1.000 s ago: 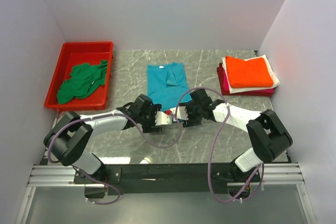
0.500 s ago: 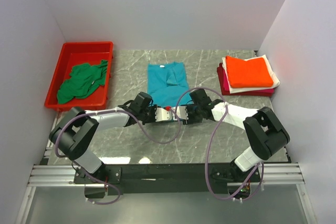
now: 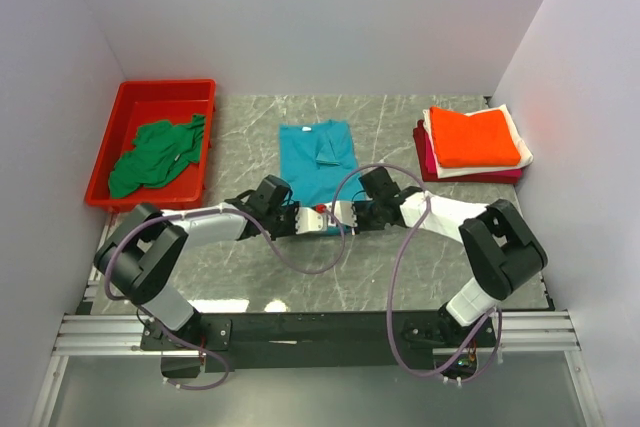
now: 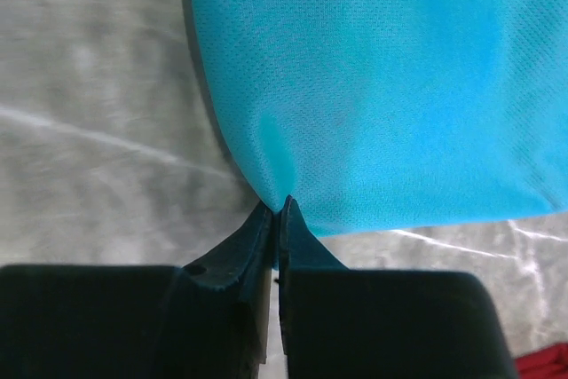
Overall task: Fold and stack the t-shirts
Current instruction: Fold the tshirt
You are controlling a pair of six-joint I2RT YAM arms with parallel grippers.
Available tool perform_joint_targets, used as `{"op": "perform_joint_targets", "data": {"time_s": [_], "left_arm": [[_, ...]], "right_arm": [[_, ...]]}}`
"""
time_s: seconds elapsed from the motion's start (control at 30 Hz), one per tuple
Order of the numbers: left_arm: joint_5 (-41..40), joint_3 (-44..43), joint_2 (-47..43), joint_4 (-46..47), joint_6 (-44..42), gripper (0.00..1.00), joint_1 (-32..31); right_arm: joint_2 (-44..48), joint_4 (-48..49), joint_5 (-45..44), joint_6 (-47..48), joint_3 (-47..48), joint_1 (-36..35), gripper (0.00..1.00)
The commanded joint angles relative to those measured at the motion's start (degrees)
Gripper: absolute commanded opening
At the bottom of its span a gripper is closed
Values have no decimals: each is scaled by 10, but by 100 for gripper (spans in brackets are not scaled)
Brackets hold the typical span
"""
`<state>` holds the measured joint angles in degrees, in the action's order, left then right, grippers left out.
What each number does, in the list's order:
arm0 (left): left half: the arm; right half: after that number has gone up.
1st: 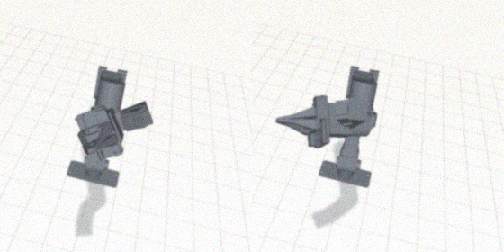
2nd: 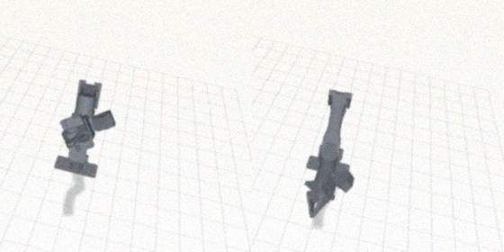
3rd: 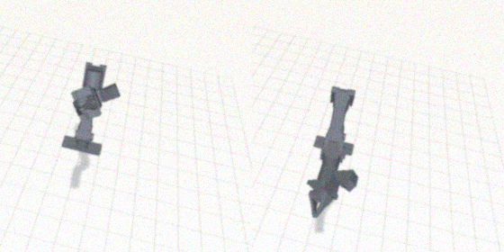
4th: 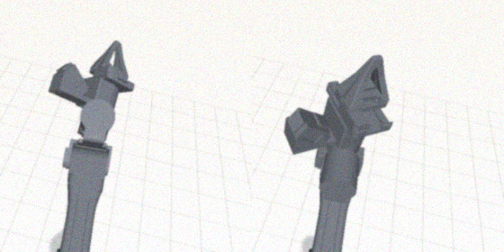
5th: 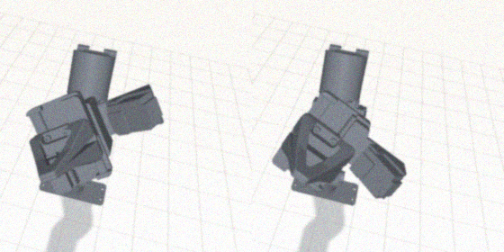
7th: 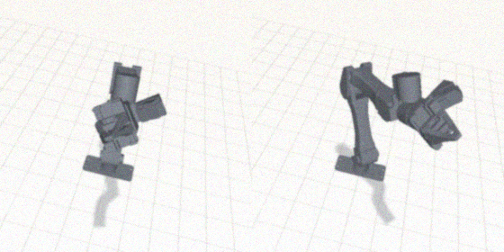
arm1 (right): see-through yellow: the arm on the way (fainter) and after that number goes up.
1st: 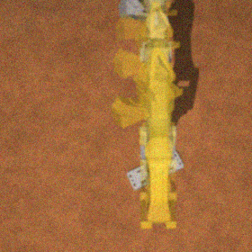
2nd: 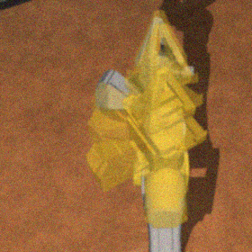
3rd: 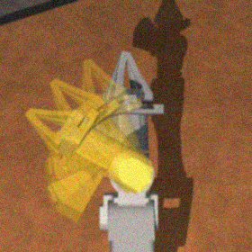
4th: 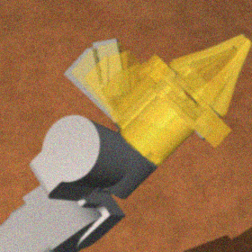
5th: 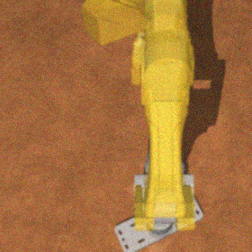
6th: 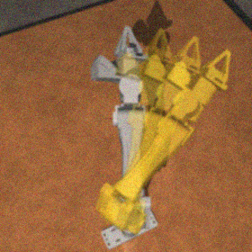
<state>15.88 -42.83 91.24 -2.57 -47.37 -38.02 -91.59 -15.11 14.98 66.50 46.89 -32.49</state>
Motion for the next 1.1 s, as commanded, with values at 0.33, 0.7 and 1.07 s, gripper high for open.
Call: {"op": "perform_joint_targets", "data": {"time_s": [0.33, 0.7, 1.07], "left_arm": [[141, -1, -101, -211, 58, 0, -131], [116, -84, -100, -151, 19, 0, -10], [141, -277, 67, -134, 12, 0, 141]], "right_arm": [[266, -242, 106, 29, -108, -61, 0], [177, -194, 91, -72, 82, 29, 0], [-54, -172, 60, -141, 357, 98, 0]]}}
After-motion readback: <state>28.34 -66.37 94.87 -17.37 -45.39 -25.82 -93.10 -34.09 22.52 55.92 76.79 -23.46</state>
